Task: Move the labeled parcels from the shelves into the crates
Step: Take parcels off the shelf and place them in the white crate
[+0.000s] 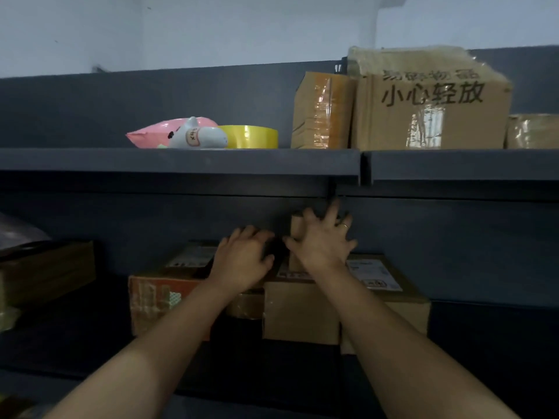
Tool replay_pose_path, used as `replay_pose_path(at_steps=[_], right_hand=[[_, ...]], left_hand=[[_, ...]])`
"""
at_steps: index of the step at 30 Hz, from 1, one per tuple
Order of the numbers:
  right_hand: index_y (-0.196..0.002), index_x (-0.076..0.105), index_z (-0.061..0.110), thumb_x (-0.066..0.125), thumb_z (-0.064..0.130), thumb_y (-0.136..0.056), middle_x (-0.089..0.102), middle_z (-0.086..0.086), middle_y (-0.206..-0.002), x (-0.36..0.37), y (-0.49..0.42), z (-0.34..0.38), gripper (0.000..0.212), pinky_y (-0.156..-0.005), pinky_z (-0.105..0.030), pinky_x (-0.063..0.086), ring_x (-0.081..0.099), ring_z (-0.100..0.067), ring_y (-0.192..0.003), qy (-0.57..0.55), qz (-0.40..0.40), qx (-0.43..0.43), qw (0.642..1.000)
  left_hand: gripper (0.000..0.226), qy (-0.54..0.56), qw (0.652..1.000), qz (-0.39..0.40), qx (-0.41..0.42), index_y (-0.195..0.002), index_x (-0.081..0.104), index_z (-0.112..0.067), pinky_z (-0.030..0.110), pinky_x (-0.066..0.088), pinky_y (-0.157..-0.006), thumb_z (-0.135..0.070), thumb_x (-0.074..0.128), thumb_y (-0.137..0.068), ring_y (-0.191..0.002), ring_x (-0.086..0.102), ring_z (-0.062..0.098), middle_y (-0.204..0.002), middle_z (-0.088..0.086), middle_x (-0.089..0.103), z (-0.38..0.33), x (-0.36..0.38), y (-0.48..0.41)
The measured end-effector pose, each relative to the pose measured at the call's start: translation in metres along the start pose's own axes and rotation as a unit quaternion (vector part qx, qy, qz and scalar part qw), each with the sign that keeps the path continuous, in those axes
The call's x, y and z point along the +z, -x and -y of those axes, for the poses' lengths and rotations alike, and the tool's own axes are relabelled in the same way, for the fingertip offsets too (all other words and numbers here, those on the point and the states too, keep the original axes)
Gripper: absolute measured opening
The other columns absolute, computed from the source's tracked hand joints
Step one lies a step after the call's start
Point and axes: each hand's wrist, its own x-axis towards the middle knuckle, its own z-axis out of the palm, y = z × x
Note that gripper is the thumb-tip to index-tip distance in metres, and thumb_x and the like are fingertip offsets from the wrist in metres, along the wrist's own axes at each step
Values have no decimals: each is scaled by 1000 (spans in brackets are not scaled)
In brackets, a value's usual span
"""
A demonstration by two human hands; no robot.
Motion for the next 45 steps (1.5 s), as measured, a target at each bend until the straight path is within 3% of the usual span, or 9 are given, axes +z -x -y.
replay_pose_path(at_steps=[5, 9, 13, 20, 25, 30, 35, 42, 45], right_hand=[[-138, 39, 22, 71, 42, -76, 16, -19, -145, -7, 9, -20, 72, -100, -49, 41, 31, -44, -125, -153, -48, 40, 986], [-132, 46, 14, 80, 32, -67, 24, -21, -139, -11, 30, -43, 75, -107, -47, 38, 35, -40, -126, -178, -132, -60, 973], [-124, 38, 23, 85, 25, -63, 18, -8, -138, -16, 49, -61, 77, -105, -45, 42, 37, -39, -127, -183, -193, -183, 946], [-124, 35, 24, 84, 23, -64, 15, -3, -139, -37, 78, -86, 78, -101, -54, 45, 37, -42, -128, -174, -225, -221, 933], [-125, 32, 26, 82, 27, -67, 14, -2, -141, -52, 101, -118, 76, -99, -51, 46, 35, -38, -129, -177, -217, -182, 943], [-139, 38, 18, 79, 30, -71, 12, -17, -146, -70, 114, -157, 80, -107, -48, 37, 24, -36, -130, -195, -231, 11, 953], [-140, 37, 17, 79, 28, -73, 11, -17, -147, -78, 126, -199, 80, -106, -50, 38, 26, -39, -130, -197, -237, 116, 944], [-139, 36, 18, 78, 32, -74, 9, -17, -148, -69, 130, -224, 79, -105, -49, 38, 26, -40, -129, -145, -172, 138, 965], [-140, 35, 18, 77, 38, -76, 8, -16, -148, -57, 134, -230, 78, -106, -47, 36, 24, -39, -131, -119, -108, 129, 979]], left_hand=[[58, 101, 995, 21, -14, -144, 30, -29, 36, 36, -101, -36, 52, -92, -127, 37, 27, -141, 5, 40, -5, 18, -1], [64, 274, 960, 27, -55, -150, 14, -23, 35, 30, -109, -37, 46, -96, -137, 31, 27, -153, 10, 27, -21, 19, -4], [66, 362, 931, 3, -49, -151, 6, -20, 30, 24, -110, -29, 44, -98, -140, 27, 23, -155, 7, 25, -45, 13, 1], [73, 404, 914, -18, -35, -150, 13, -22, 33, 33, -104, -19, 57, -92, -133, 40, 22, -146, 5, 41, -83, 4, 22], [78, 354, 934, 19, -36, -150, 8, -26, 40, 29, -113, -21, 59, -91, -139, 29, 22, -153, 6, 28, -97, 9, 41], [71, 263, 961, 80, -1, -150, 14, -24, 34, 28, -112, -25, 56, -93, -137, 29, 28, -151, 11, 26, -122, 18, 55], [68, 110, 986, 128, 19, -150, 17, -23, 38, 22, -114, -35, 52, -93, -139, 22, 28, -154, 8, 22, -149, 35, 61], [71, -40, 987, 144, 56, -151, 10, -22, 46, 2, -117, -38, 47, -92, -146, 4, 19, -158, -2, 13, -174, 58, 56], [68, -32, 993, 105, 42, -149, 15, -23, 50, -2, -117, -33, 48, -91, -144, 13, 18, -155, -2, 20, -181, 69, 52]])
